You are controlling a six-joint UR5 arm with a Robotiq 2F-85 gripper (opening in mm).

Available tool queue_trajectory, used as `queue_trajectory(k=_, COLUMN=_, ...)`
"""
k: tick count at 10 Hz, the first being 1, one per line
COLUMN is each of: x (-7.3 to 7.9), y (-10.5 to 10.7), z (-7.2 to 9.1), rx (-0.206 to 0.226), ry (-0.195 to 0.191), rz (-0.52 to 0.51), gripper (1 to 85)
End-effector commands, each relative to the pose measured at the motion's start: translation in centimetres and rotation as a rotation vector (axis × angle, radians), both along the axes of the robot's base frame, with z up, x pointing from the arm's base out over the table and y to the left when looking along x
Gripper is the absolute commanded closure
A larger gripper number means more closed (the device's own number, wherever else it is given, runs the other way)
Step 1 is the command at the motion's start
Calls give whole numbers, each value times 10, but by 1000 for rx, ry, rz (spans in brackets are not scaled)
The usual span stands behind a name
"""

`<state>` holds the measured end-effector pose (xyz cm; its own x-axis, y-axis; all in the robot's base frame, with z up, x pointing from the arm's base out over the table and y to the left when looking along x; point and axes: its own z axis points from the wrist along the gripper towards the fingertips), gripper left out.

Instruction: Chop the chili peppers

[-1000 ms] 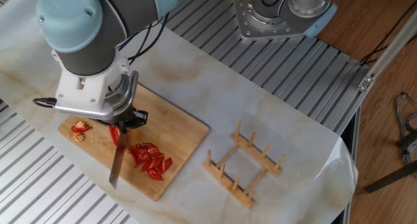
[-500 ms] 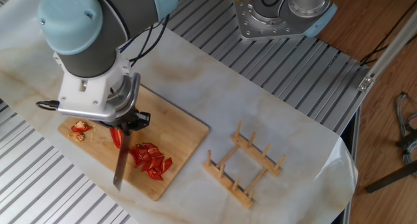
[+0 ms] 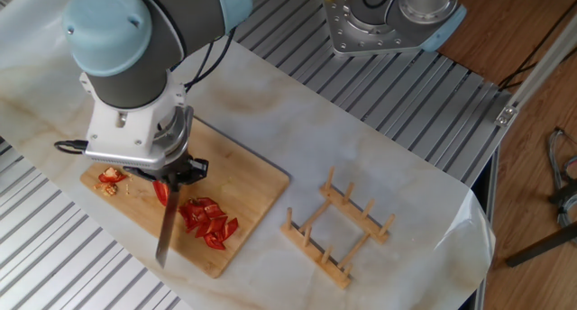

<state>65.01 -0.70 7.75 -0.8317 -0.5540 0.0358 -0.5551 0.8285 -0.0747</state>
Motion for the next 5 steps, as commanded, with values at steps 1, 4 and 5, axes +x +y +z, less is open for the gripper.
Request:
queue_trajectory(k=1, x=5, y=8, z=-2, rx=37, ry=-11, rz=-2, gripper=843)
queue_trajectory(k=4, x=-8, y=14, z=-4, rx=40, ry=37, rz=28, gripper=843)
queue_trajectory(k=5, x=-9, y=16, z=-6, rx=37, ry=38, rz=31, gripper=843)
